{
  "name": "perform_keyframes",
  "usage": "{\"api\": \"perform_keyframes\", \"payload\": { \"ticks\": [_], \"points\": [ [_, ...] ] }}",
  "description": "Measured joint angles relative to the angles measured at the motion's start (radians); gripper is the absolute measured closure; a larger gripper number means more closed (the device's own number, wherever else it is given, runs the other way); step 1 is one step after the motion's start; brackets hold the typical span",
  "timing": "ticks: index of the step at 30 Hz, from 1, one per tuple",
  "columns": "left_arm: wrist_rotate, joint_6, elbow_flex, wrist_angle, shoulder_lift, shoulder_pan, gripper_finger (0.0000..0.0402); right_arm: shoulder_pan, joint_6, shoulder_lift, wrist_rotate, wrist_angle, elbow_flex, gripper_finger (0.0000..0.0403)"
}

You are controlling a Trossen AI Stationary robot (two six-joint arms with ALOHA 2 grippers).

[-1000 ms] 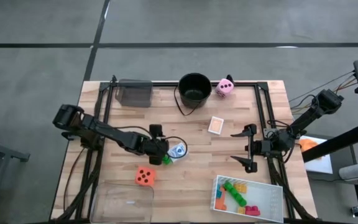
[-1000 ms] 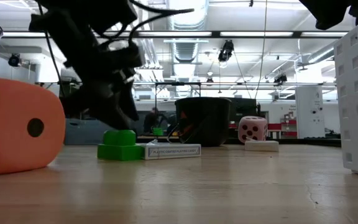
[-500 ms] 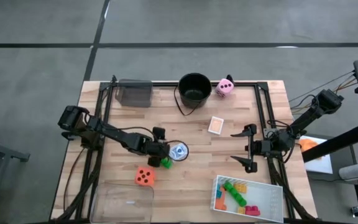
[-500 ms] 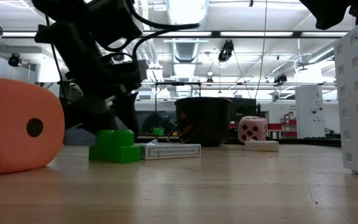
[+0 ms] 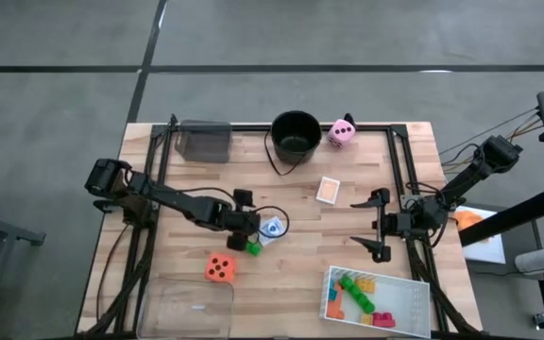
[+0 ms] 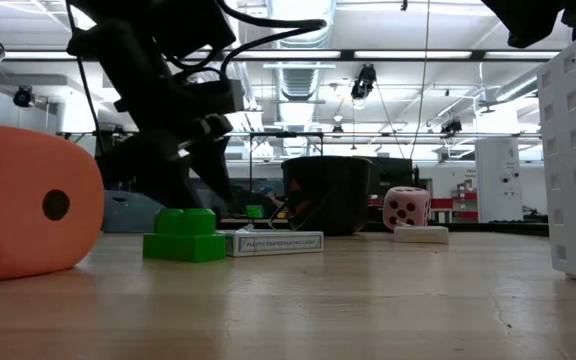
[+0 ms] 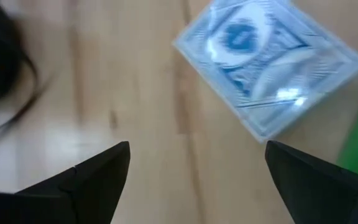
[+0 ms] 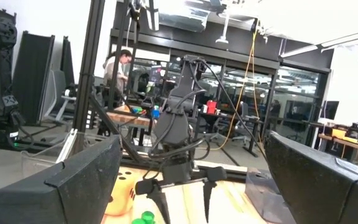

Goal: Pick & Place Toys
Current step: Put the green game piece into the white bin

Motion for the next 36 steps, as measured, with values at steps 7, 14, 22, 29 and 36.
{"api": "perform_keyframes", "payload": {
  "ticks": [7, 14, 22, 29, 36],
  "points": [
    [-0.025, -0.016, 0.002, -0.002, -0.029, -0.015, 0.0026, 0.000, 0.003, 0.000, 0.000, -0.003, 0.000, 0.0016],
    [0.027, -0.044, 0.000, 0.002, -0.048, -0.018, 0.0026, 0.000, 0.003, 0.000, 0.005, -0.008, -0.001, 0.0016],
    [0.090, -0.065, -0.003, 0.009, -0.048, -0.072, 0.0026, 0.000, 0.015, 0.002, 0.012, -0.012, -0.001, 0.0016],
    [0.119, -0.090, -0.003, 0.005, -0.048, -0.131, 0.0026, 0.000, 0.015, 0.002, 0.012, -0.014, -0.001, 0.0016],
    [0.222, -0.108, -0.015, -0.009, -0.046, -0.143, 0.0026, 0.000, 0.015, 0.002, 0.012, -0.014, -0.001, 0.0016]
  ]
}}
